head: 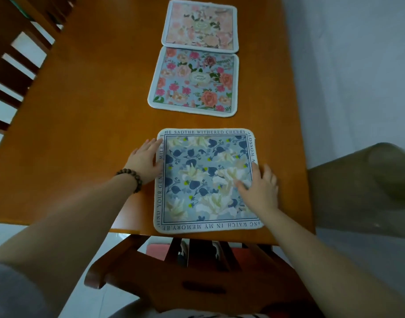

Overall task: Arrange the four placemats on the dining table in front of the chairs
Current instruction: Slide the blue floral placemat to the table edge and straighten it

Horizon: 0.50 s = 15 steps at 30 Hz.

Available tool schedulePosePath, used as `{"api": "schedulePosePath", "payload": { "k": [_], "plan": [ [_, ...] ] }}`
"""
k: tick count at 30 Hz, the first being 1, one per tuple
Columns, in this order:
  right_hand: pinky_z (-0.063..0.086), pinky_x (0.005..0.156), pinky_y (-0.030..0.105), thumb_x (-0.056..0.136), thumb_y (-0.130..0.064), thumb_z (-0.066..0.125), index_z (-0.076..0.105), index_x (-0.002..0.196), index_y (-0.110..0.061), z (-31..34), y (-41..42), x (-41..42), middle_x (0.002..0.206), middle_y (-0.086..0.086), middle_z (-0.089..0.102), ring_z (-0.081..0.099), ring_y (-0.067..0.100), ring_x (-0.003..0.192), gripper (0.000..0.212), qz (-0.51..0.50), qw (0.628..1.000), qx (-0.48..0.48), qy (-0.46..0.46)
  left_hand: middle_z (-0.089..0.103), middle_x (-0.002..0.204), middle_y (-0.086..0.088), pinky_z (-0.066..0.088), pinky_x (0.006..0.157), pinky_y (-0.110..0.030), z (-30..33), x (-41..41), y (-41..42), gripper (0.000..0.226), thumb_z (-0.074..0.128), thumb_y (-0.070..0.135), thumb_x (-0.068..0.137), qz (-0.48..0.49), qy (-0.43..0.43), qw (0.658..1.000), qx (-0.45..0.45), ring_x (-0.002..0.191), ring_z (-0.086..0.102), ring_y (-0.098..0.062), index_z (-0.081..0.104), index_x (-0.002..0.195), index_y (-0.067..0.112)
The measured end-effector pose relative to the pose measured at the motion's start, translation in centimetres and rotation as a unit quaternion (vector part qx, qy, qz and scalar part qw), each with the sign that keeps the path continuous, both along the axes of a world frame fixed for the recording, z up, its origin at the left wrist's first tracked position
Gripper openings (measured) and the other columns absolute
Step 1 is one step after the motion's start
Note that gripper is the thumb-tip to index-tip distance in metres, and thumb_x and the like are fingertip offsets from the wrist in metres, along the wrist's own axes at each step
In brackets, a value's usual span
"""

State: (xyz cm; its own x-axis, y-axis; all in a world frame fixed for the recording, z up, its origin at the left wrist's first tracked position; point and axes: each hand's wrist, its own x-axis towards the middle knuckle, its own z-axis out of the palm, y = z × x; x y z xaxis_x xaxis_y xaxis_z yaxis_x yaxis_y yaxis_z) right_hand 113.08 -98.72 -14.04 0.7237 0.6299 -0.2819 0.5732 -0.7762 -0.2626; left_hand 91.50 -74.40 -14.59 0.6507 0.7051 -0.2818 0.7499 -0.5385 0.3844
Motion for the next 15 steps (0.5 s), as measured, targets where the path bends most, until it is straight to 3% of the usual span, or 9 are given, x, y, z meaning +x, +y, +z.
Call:
{"api": "schedulePosePath", "payload": {
  "k": [3,7,15],
  "plan": [
    [0.008,0.115,0.048,0.083,-0.069,0.045,0.013,0.15,-0.025,-0.3,2.6,2.3,0.159,0.011,0.003,-0.001,0.029,0.145,0.086,0.014,0.999,0.009,0.031,0.012,0.159,-0.003,0.009,0.117,-0.045,0.1,-0.1,-0.8,0.075,0.049,0.049,0.091,0.004,0.024,1.0,-0.001,0.145,0.007,-0.019,0.011,0.151,0.028],
    [0.005,0.117,0.048,0.085,-0.063,0.049,0.014,0.151,-0.023,-1.3,4.5,2.9,0.16,0.009,0.003,-0.003,0.029,0.145,0.084,-0.002,0.999,0.003,0.044,0.009,0.159,-0.005,0.008,0.117,-0.048,-0.3,-0.6,-2.3,0.085,0.045,0.068,0.083,-0.011,0.036,0.999,0.015,0.146,0.003,-0.025,0.006,0.15,0.034],
    [0.008,0.117,0.049,0.084,-0.065,0.05,0.017,0.15,-0.027,-1.5,2.9,1.7,0.16,0.007,0.004,0.0,0.028,0.145,0.083,-0.017,0.998,0.022,0.05,-0.004,0.16,-0.003,-0.007,0.114,-0.052,-0.9,0.2,-3.3,0.092,0.049,0.072,0.078,-0.021,0.025,0.999,-0.036,0.145,-0.009,-0.018,-0.002,0.148,0.042]
  ]
}}
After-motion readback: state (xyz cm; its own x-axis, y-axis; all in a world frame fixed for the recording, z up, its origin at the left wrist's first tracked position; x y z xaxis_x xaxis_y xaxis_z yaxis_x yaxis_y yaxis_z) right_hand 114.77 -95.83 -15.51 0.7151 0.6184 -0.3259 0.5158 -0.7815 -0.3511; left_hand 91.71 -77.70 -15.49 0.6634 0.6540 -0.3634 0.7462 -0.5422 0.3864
